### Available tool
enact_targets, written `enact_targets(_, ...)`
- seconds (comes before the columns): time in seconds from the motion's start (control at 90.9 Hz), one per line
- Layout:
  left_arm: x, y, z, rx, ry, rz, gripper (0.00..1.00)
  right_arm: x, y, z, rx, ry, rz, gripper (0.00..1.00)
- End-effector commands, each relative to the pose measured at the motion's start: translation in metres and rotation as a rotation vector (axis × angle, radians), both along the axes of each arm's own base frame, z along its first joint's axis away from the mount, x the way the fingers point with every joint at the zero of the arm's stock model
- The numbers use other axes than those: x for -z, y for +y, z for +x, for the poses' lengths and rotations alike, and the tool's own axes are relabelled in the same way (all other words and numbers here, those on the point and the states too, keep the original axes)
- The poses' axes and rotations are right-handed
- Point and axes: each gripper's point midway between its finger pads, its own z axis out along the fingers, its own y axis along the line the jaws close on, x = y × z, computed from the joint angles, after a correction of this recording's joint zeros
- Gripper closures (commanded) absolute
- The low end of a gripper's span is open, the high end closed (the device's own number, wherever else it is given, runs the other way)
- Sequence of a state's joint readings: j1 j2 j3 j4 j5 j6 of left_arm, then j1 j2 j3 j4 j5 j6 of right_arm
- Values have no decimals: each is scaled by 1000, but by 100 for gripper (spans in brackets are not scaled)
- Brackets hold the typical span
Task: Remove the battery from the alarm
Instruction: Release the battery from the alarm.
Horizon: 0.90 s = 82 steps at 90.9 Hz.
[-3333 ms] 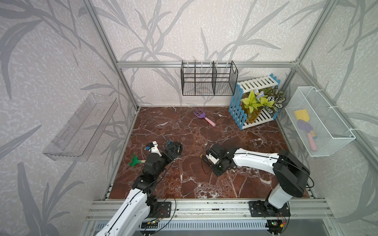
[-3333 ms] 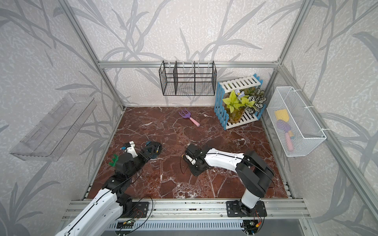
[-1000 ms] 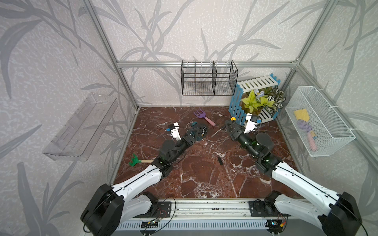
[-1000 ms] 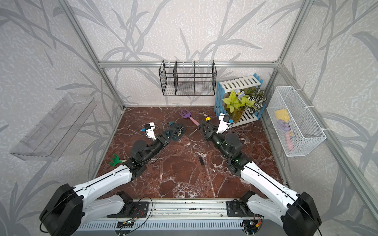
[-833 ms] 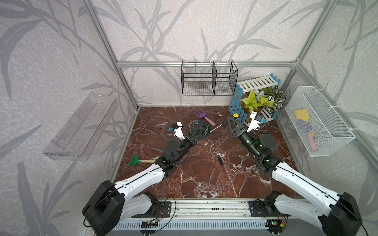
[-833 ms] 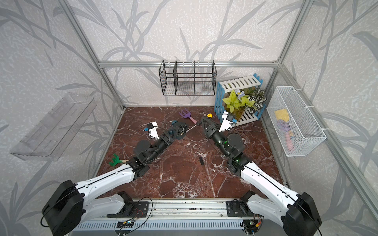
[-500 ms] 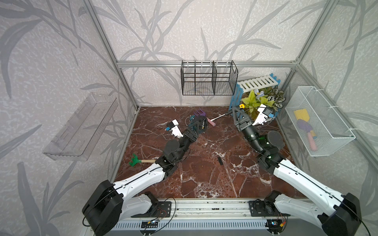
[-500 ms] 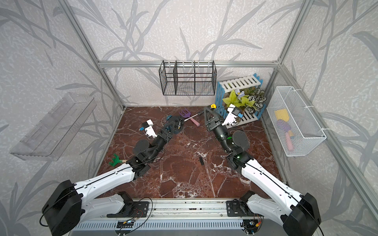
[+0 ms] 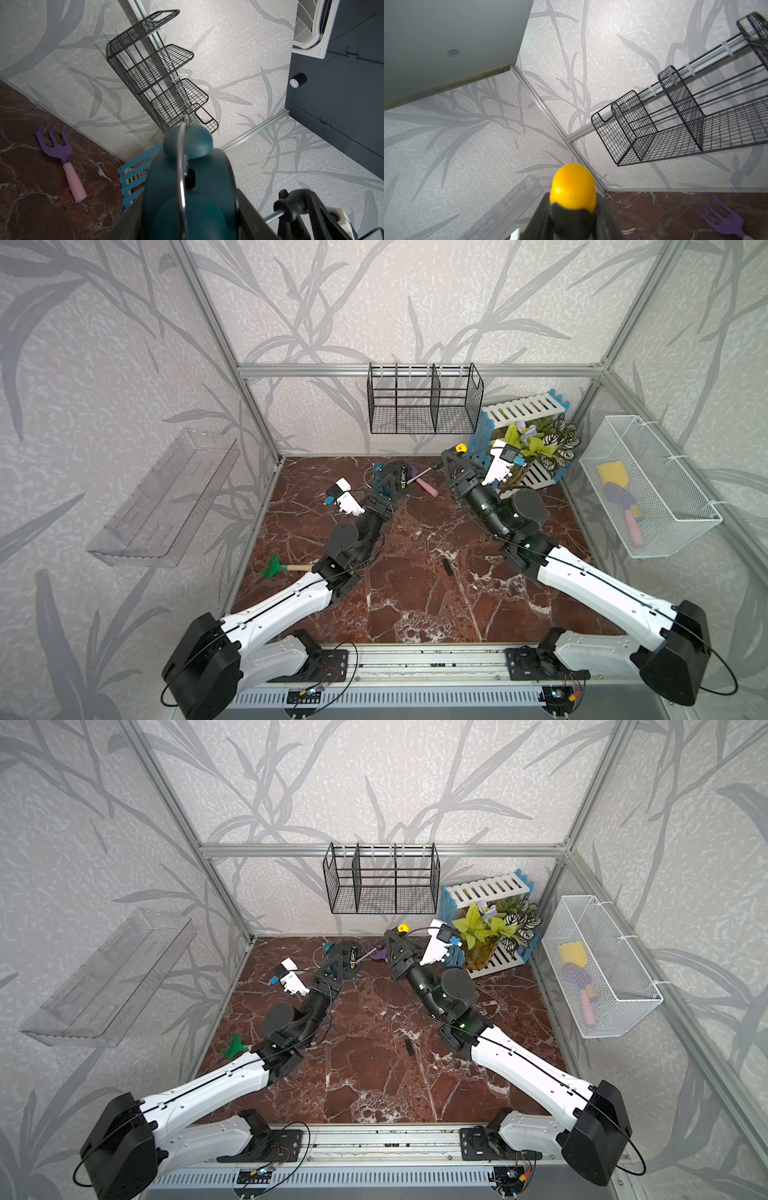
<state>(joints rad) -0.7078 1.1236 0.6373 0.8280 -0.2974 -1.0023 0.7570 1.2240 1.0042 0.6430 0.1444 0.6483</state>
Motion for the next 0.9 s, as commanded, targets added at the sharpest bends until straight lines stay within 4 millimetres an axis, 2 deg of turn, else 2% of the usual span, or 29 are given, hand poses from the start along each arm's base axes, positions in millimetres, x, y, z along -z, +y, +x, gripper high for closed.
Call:
enact_targets(0.0,-49,9,-11,-7,-118,-89,83,-19,-3,-2,46,-52,-12,100)
enact_targets(0.418,-51,6,-11,15,-118,-110,83,-10,2,11,119,-40,-53,100)
enact_targets(0.638,-53,6,-11,19,-112,-135,83,-2,13,14,181,-46,-118,100)
enact_targets(0.77,-50,10,-8,9,-92,-185,83,10,33,10,188,-24,-146,100)
enact_targets(0.825,-50,13,-7,-2,-82,-215,83,17,56,-3,151,-37,-191,100)
enact_targets(0.891,-50,17,-5,-14,-65,-257,83,28,72,-12,132,-51,-252,100)
